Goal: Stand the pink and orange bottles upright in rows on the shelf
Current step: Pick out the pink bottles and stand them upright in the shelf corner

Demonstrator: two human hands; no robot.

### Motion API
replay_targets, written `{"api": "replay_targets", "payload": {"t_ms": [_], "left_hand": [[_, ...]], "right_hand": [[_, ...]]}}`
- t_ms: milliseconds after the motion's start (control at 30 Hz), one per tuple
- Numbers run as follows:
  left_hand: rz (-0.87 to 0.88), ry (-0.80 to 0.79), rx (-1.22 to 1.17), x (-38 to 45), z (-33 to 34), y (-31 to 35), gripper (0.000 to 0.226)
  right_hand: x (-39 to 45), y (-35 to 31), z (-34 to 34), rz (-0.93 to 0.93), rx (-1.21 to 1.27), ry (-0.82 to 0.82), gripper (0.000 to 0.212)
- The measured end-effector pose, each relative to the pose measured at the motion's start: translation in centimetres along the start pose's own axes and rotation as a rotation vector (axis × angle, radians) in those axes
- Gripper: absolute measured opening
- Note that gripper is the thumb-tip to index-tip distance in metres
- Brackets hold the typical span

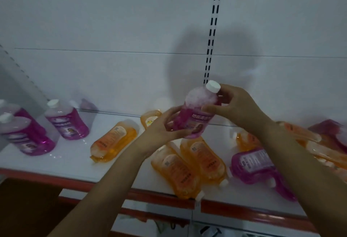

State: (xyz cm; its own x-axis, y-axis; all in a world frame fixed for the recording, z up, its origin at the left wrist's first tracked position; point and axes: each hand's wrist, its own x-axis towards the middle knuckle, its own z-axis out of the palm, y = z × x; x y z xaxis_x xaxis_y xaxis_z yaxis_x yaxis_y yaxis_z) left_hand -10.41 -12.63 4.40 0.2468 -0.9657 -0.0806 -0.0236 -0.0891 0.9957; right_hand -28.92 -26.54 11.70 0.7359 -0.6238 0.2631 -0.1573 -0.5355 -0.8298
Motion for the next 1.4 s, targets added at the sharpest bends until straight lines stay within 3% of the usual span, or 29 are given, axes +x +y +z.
{"api": "replay_targets", "payload": {"t_ms": [67, 200, 367, 433, 633, 767, 1033, 1167, 1267, 1333, 1400], "left_hand": [[0.045, 0.082, 0.125, -0.8, -1.0, 0.1, 0.062], [0.081, 0.18, 0.015, -3.6, -4.5, -0.3, 0.053], [0.031, 0.395, 0.003, -8.8, -10.5, -2.3, 0.05], [0.008, 0.489, 0.059, -10.9, -12.9, -3.0, 0.051], [-0.01, 0.824, 0.214, -15.4, -19.8, -5.7, 0.056], [-0.04, 0.961, 0.271, -17.1, -22.8, -7.9, 0.068], [-0.108, 1.09, 0.393, -16.1, -23.2, -11.9, 0.069], [-0.144, 1.137, 0.472, -15.4, -22.4, -11.2, 0.082], [-0.155, 1.259, 0.554, -16.2, -20.3, -9.7, 0.094], [-0.097, 1.299, 0.57, -16.4, -18.3, -8.9, 0.086], [-0.01, 1.221, 0.572, -15.9, -16.0, -8.3, 0.073]], "right_hand": [[1.2, -1.0, 1.8, -0.01, -0.048, -0.037, 0.063], [4.3, -4.0, 5.9, -0.115, -0.155, -0.183, 0.073], [8.1, -7.8, 13.2, -0.237, -0.212, -0.466, 0.053], [9.1, -8.8, 17.2, -0.288, -0.18, -0.499, 0.048], [11.5, -11.3, 29.0, -0.364, -0.021, -0.636, 0.06], [12.1, -12.2, 34.1, -0.329, 0.03, -0.623, 0.057], [11.1, -9.7, 39.1, -0.251, -0.02, -0.623, 0.061], [11.6, -9.9, 38.3, -0.261, -0.047, -0.617, 0.073], [11.5, -10.2, 36.2, -0.244, -0.006, -0.564, 0.069], [11.3, -10.2, 34.0, -0.242, 0.032, -0.493, 0.064], [11.0, -9.8, 31.3, -0.242, 0.037, -0.439, 0.06]]}}
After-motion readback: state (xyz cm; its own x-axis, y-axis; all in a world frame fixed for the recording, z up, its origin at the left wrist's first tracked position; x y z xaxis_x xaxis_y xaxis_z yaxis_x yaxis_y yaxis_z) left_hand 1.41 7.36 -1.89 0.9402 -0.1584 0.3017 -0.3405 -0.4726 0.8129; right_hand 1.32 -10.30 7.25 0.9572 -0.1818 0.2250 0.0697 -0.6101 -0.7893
